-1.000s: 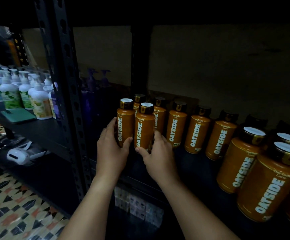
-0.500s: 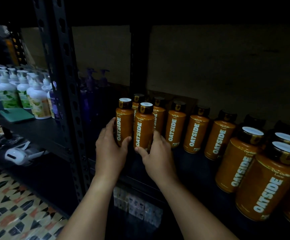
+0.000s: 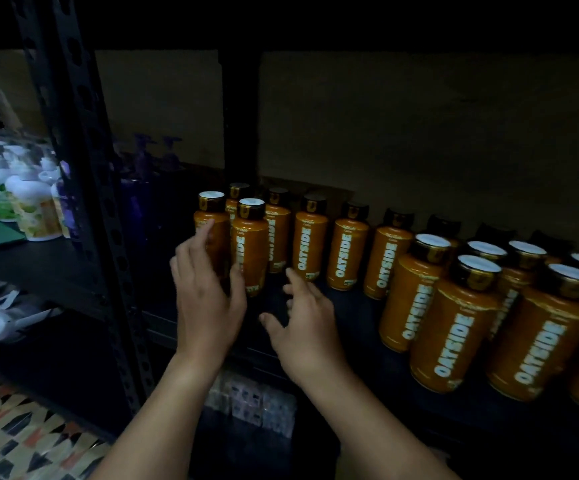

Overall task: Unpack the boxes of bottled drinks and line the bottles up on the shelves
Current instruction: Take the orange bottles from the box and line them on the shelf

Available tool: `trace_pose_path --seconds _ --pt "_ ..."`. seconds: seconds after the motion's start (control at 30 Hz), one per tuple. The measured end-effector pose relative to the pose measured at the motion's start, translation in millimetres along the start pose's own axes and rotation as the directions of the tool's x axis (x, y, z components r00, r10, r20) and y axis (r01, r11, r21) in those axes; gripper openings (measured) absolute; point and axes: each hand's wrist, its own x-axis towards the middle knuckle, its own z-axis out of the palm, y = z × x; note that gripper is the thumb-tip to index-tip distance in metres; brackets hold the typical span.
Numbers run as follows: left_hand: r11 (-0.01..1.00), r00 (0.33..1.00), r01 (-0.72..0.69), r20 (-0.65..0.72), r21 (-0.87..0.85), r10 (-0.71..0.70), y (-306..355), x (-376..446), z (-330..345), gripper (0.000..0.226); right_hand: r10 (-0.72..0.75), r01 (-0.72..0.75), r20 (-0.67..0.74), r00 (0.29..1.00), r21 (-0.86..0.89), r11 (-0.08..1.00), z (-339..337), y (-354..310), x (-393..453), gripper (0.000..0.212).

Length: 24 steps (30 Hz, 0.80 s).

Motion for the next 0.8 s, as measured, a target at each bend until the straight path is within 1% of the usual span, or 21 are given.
trace_pose_path --seconds 0.07,0.1,0.13,0.17,0.23,0.27,0.3,0.33,0.37,0.4,0.47,0.5,0.57,0.67,0.8 --pt "0.993 0.996 -0.048 0.071 -0.111 0.057 20 -5 7 0.061 -0.072 0.072 -0.054 0.996 -0.005 0.997 -21 9 -23 0.064" --pt "0.983 0.989 -0.058 0.126 -0.172 0.08 30 -8 11 0.057 -0.136 0.131 -0.113 0.984 -0.044 0.99 -33 16 -35 0.055" --pt "0.971 0.978 -0.05 0.187 -0.232 0.095 41 -11 15 0.054 -0.215 0.197 -0.195 0.957 -0.109 0.974 -47 23 -45 0.047" --pt "0.957 0.963 -0.025 0.251 -0.29 0.101 52 -15 18 0.051 -0.298 0.252 -0.292 0.909 -0.187 0.95 -63 30 -55 0.041" --pt "0.924 0.922 0.057 0.374 -0.378 0.096 75 -21 26 0.047 -0.44 0.308 -0.462 0.77 -0.336 0.89 -92 39 -71 0.034" --pt "0.908 0.895 0.11 0.437 -0.404 0.086 86 -24 29 0.047 -0.49 0.317 -0.512 0.706 -0.39 0.865 -106 42 -78 0.033" --pt "0.89 0.863 0.167 0.499 -0.425 0.077 96 -26 34 0.049 -0.516 0.31 -0.549 0.658 -0.428 0.849 -117 44 -83 0.036" --pt "0.865 0.825 0.227 0.56 -0.448 0.074 105 -29 38 0.054 -0.519 0.285 -0.577 0.63 -0.45 0.846 -127 45 -87 0.042" --pt "0.835 0.784 0.285 0.616 -0.471 0.079 114 -32 42 0.06 -0.502 0.249 -0.597 0.626 -0.457 0.854 -134 46 -90 0.049" --pt "0.806 0.748 0.331 0.657 -0.491 0.093 120 -35 46 0.066 -0.467 0.201 -0.605 0.646 -0.454 0.868 -139 48 -91 0.057" --pt "0.771 0.696 0.381 0.707 -0.51 0.123 130 -42 52 0.073 -0.367 0.092 -0.579 0.728 -0.447 0.89 -144 51 -93 0.076" --pt "0.761 0.684 0.395 0.718 -0.514 0.13 133 -43 54 0.073 -0.328 0.057 -0.553 0.766 -0.45 0.891 -144 53 -93 0.083" --pt "0.748 0.685 0.409 0.717 -0.523 0.127 134 -44 57 0.072 -0.299 0.046 -0.509 0.807 -0.451 0.891 -143 58 -93 0.09" --pt "0.756 0.696 0.393 0.707 -0.523 0.127 135 -43 60 0.072 -0.296 0.062 -0.496 0.817 -0.434 0.899 -142 63 -93 0.085" --pt "0.778 0.702 0.358 0.698 -0.516 0.14 133 -45 62 0.063 -0.271 0.092 -0.491 0.828 -0.358 0.929 -138 63 -92 0.08"
